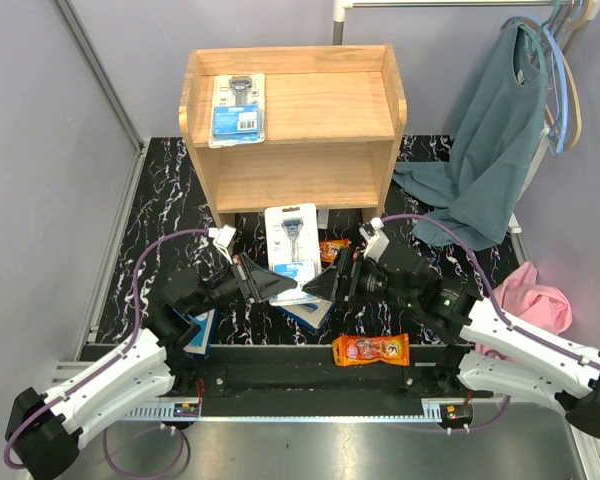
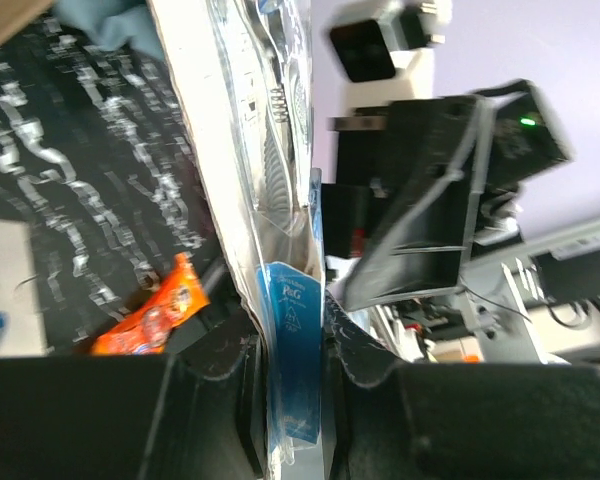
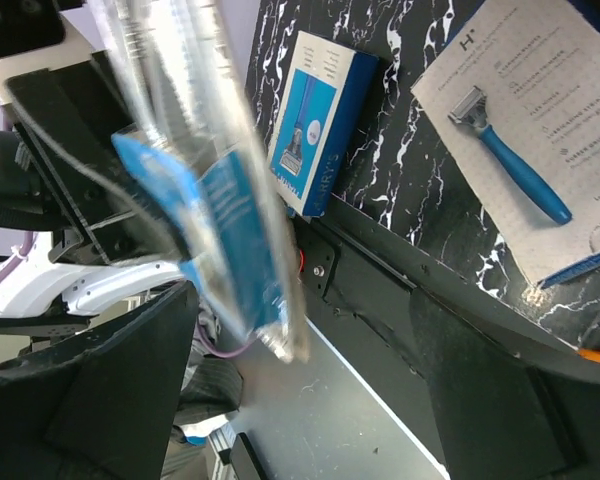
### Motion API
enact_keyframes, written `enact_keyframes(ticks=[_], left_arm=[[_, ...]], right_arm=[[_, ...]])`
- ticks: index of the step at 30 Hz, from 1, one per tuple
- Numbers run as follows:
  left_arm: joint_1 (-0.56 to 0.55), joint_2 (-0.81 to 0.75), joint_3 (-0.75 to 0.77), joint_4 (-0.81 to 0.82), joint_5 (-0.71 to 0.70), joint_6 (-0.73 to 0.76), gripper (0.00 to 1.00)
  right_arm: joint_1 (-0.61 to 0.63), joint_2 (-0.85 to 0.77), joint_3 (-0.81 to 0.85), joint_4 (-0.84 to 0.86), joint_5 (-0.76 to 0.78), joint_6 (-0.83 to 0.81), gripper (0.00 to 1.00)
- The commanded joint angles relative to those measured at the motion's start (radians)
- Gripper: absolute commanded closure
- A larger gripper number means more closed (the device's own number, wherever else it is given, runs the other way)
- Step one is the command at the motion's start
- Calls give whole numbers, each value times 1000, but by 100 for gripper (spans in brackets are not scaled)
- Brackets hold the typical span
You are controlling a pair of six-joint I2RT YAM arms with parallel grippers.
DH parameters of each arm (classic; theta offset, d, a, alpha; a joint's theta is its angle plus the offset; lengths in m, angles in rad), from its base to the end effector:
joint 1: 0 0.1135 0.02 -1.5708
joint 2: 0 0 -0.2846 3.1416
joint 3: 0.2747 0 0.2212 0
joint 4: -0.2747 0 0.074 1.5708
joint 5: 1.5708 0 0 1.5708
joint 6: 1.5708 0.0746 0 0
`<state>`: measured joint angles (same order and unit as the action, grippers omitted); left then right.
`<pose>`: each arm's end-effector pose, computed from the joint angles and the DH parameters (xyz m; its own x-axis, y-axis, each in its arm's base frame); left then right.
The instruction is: Place and organize the shaving razors onto the shelf
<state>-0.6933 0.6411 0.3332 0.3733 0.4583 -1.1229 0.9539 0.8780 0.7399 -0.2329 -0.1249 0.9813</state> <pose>0.0970 -0.1235 0.2856 -0.8009 -0.3855 -0.4582 0.4406 0.1389 -0.8869 0.1054 0.1647 0.3089 -0.8452 0.2340 -0.4806 -0.3129 0.5123 0.7998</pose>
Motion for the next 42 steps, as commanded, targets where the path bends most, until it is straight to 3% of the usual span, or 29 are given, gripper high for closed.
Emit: enact_keyframes(ticks=[1,3,13,14,17,19,21,22,24,25,26,31,36,42], left_arm=[[3,-3,1,188,75,-38,100],[5,0,6,188,85,-40,100],[5,-21,-17,187,34,-51,99],[5,-23,-22,191,23,-52,98],[5,-35,-28,173,8,-51,94],[5,-41,-29,150,-6,-45,84],[3,-47,-29,130,-18,-40,68],[3,-53,-28,121,-21,-34,44],[3,-61,-16,66,-29,-12,23],[5,-72,-10,41,-33,-2,8],[5,-80,4,9,-50,12,3],[3,-168,85,-370,-190,142,1],[5,-224,233,-846,-455,262,1],[3,-192,374,-1276,-788,183,1]], right_arm=[[23,38,1,122,-7,14,6],[26,50,-13,158,-9,19,10],[40,82,-22,222,-42,26,60],[43,82,-22,222,-42,26,69],[45,79,-22,259,-48,19,83],[48,75,-20,260,-48,17,92],[49,69,-17,254,-42,14,95],[51,67,-17,251,-39,13,97],[51,62,-13,244,-36,10,98],[49,62,-14,241,-35,10,98],[49,61,-14,239,-36,11,98],[51,56,-5,206,-32,10,99],[51,58,9,185,-35,5,99],[52,70,24,170,-41,-1,99]])
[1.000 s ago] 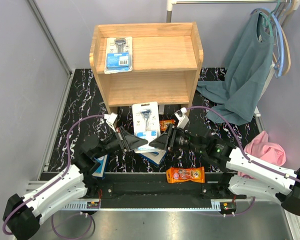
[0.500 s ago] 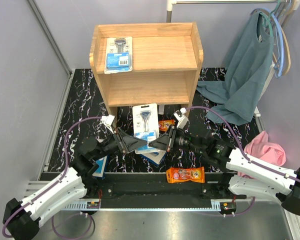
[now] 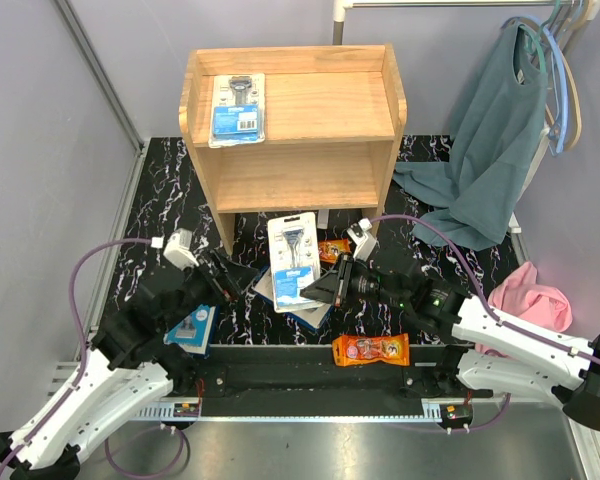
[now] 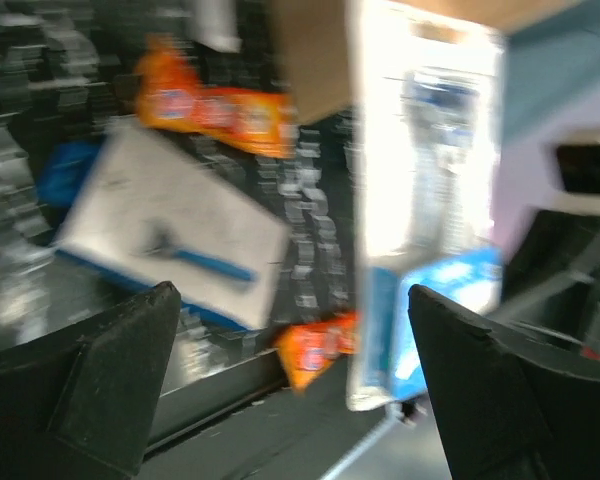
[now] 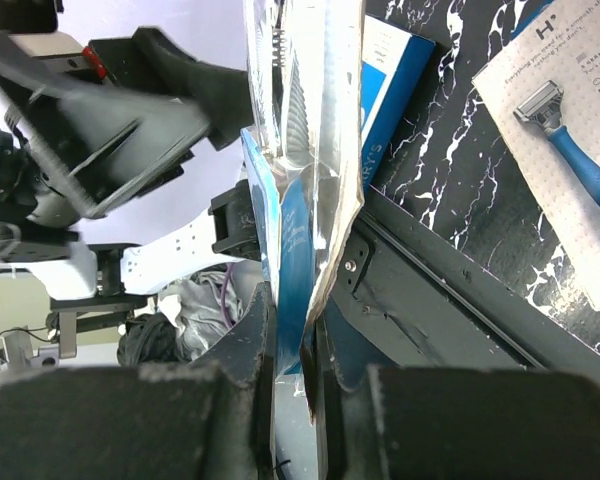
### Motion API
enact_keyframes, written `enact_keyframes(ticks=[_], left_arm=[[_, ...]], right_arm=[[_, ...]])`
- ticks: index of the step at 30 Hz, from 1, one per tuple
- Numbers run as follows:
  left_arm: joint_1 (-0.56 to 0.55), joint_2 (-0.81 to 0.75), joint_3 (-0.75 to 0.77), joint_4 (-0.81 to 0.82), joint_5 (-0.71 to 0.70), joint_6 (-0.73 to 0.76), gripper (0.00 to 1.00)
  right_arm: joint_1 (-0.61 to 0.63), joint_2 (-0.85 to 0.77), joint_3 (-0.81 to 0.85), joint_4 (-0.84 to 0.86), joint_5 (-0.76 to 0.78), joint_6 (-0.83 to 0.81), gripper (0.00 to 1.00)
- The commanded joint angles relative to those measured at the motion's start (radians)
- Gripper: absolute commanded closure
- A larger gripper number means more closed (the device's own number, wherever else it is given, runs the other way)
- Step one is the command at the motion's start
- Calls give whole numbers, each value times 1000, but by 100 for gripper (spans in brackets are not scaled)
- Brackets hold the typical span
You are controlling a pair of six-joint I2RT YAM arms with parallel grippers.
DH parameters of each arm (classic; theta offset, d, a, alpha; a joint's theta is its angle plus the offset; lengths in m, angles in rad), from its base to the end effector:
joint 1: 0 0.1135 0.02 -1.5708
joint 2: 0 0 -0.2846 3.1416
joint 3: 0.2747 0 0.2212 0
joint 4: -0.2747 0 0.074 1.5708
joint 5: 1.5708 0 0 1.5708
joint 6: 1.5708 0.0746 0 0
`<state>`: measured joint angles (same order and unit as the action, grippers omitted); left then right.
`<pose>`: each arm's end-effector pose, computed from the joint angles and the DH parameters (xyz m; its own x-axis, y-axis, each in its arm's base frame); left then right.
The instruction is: Place and organize the shaving razors onto the shelf
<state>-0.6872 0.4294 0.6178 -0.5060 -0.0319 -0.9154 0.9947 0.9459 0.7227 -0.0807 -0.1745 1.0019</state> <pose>0.0790 -0.0618 0.2844 -0.6312 -0.5070 -0.5869 0.1808 0.6397 -0.7471 0.1063 0.1875 0.3116 -0.8596 0.1998 -0.4702 -0.3562 0.4256 0.8319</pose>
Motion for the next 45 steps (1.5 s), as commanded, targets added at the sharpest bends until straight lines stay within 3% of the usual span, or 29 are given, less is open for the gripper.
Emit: enact_keyframes(ticks=[1,16,24,28,33,37,45], left_arm=[[-3,14,94,-419,-318,-36,1],[-3,-14,28,-440,-321,-79,1],[-3,-4,28,-436,-321,-73,1],[-3,5,26,-421,-303,-57,1],[-2,31,30,-411,-287,-39,1],[-3,29,28,-407,-281,-36,1],[-3,23,25,-401,-267,-30,1]], right_arm=[[12,5,44,16,7,-20,99],[15,79,250,-76,-97,-94,98],[15,152,495,-62,-247,-183,97],[16,201,659,-97,-241,-242,96],[6,292,874,-269,-166,-307,95],[-83,401,1093,-385,-192,-315,96],[-287,556,1377,-556,-312,-301,95]])
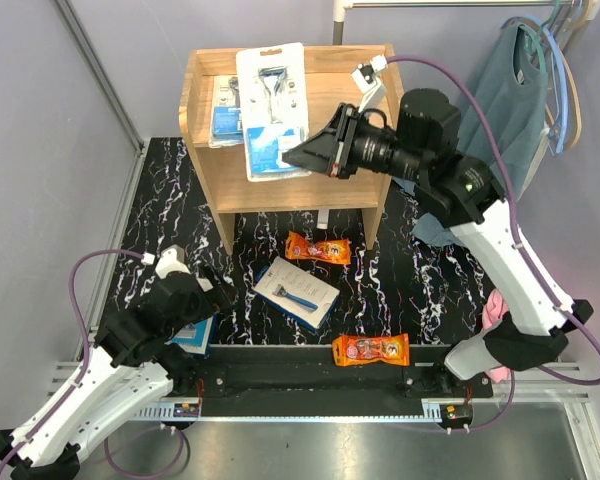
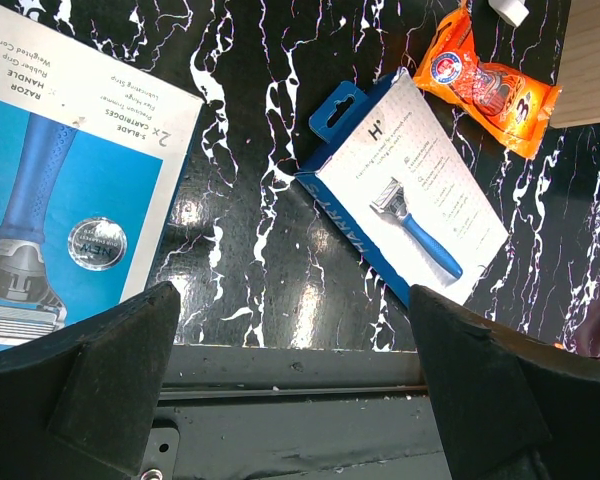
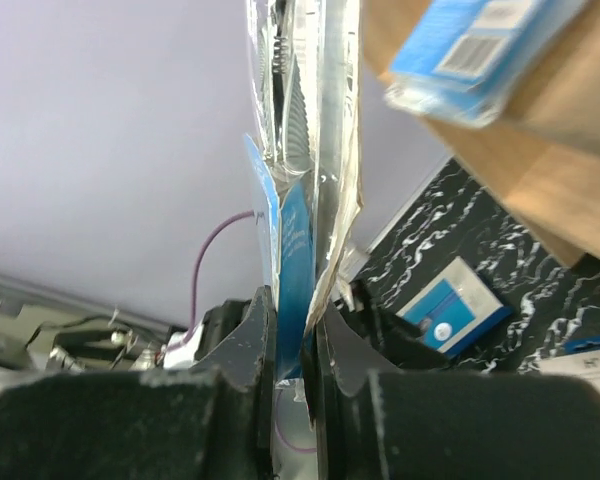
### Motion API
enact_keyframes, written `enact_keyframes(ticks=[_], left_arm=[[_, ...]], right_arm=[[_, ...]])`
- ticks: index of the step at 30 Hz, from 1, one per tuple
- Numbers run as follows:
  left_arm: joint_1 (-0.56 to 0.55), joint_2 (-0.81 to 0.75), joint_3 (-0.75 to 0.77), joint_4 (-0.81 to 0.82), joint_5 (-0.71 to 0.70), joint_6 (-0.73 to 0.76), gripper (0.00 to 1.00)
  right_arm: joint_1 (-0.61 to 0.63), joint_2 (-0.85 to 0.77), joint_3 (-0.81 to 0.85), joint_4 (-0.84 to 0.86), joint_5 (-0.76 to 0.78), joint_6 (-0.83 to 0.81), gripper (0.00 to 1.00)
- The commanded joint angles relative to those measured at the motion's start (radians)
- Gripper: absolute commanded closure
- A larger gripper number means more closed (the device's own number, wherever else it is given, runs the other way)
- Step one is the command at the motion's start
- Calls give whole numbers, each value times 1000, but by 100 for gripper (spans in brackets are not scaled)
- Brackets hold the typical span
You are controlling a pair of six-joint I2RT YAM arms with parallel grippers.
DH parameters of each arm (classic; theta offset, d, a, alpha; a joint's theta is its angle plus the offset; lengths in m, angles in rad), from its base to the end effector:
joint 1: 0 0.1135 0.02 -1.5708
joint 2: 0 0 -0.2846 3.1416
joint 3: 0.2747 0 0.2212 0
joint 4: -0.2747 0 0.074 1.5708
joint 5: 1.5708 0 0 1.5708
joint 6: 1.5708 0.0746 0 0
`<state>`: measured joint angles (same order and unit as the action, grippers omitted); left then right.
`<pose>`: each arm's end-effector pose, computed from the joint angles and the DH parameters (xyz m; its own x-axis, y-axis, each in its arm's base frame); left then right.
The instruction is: Place and organize the shaving razors onto the shelf
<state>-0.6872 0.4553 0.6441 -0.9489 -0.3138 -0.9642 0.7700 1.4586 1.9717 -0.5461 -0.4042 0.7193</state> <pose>0.0666 -0.0249 0.2377 -0.6573 -0.4715 -0.5879 -0.1922 0.8592 -0.4742 0.1854 0.2206 0.5484 -0.6254 0.2373 -0.7433 -0.6782 0.3058 0.6683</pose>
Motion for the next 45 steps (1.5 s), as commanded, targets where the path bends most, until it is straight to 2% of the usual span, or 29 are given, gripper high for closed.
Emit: enact_keyframes(ticks=[1,8,15,24,31,38,41,43,45], left_arm=[[-3,-4,-1,42,15,21,1],[-2,6,8,48,22,38,1],[-2,11,-3,64,39,47,1],[-3,25,-6,78,53,61,1],[-3,19,-9,79,58,61,1],[-3,14,-12,81,64,61,1],[-2,13,-14,82,65,61,1],[-3,13,-14,84,67,62,1],[-2,8,-14,84,67,62,1]], right_arm=[[-80,55,145,-98,-99,-17,95],[-205,149,254,-150,-179,6,95],[-281,235,325,-193,-228,22,94],[-311,350,443,-245,-251,52,94],[-317,381,458,-265,-255,65,92],[-319,396,457,-268,-266,75,85],[-319,410,467,-268,-278,83,80],[-321,416,472,-270,-283,86,73],[-319,422,477,-273,-285,89,73]])
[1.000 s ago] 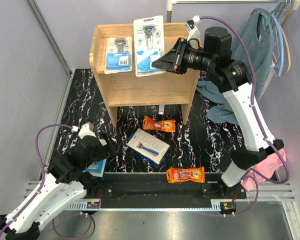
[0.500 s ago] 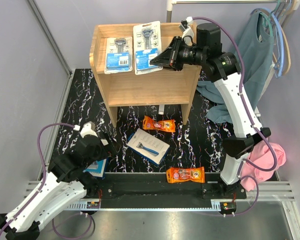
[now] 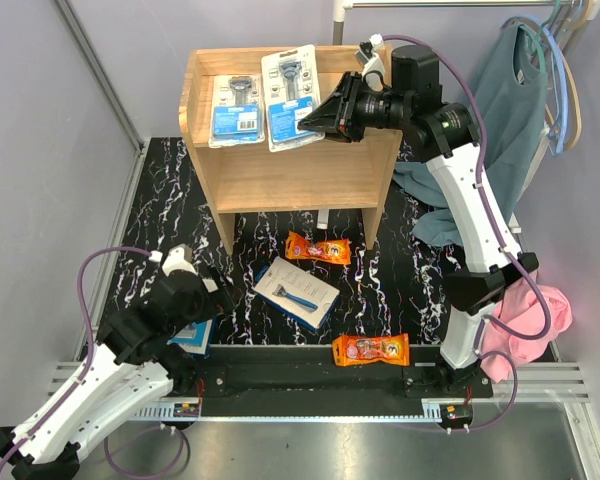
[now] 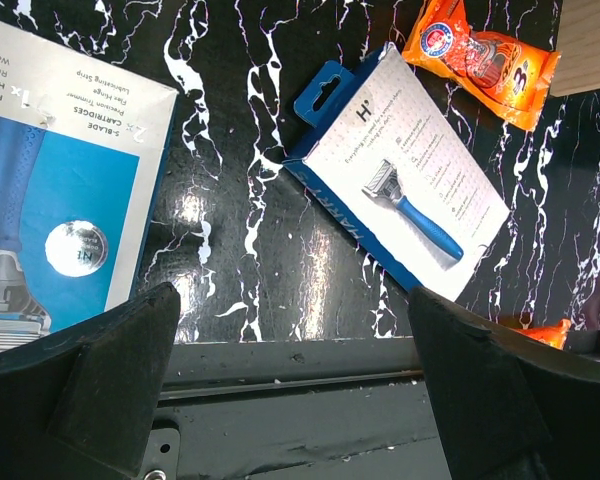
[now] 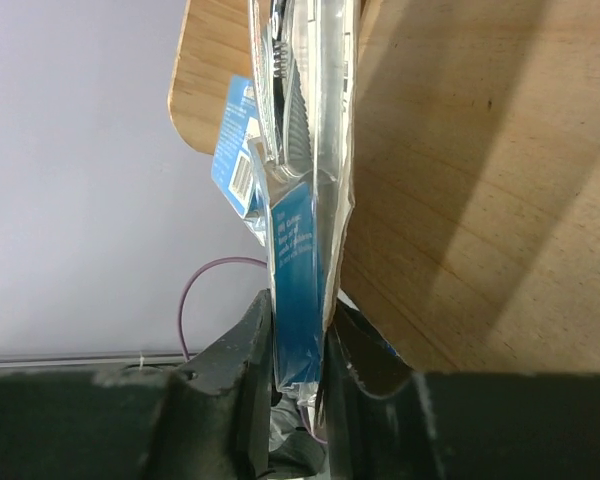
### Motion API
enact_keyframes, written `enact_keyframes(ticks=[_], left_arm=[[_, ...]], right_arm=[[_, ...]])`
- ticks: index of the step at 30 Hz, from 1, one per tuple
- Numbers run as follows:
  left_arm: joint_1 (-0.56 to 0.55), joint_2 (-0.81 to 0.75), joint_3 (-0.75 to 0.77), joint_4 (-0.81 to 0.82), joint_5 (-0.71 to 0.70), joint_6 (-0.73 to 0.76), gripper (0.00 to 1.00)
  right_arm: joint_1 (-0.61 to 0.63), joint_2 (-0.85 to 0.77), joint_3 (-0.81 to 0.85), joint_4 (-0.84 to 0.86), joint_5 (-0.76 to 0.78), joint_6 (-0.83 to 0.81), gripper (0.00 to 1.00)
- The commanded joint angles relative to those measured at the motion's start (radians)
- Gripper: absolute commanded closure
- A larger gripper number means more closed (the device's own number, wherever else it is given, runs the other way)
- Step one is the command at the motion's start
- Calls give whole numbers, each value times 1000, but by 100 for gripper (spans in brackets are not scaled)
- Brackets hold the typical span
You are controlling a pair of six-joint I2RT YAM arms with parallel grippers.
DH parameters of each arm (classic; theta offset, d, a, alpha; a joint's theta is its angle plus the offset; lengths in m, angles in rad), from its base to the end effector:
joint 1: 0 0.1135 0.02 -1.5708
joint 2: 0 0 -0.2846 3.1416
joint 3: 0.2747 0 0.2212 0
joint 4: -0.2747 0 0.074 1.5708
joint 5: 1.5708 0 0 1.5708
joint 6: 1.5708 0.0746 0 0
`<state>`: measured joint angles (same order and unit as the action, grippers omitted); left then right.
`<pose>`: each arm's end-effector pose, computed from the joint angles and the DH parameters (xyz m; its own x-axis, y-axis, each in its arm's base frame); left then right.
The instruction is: Place and organize the shaving razors onto the shelf
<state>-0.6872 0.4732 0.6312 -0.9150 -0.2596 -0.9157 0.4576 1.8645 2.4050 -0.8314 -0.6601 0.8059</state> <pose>0.0691 -0.0319 0.2356 -0.6952 -0.4209 -0.5826 -0.1353 0.8728 -0.4690 0.3220 0.2095 0.5088 -0.8102 0.2363 -0.5365 -0.4209 0.4024 0.8129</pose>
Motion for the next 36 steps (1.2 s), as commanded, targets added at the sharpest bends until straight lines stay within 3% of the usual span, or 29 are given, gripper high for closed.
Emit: enact_keyframes(ticks=[1,11,30,36], left_arm=[[-2,-10,-2,50,13,14,1],[-2,-16,-5,51,13,11,1],[-3,-33,-10,50,17,6,1],[-3,-33,-13,54,16,6,1]], right_arm=[[-8,16,46,12,-29,3,70],[-10,19,59,-2,8,4,59],[-10,50,86,11,70,26,57],[-10,32,37,35,63,23,49]])
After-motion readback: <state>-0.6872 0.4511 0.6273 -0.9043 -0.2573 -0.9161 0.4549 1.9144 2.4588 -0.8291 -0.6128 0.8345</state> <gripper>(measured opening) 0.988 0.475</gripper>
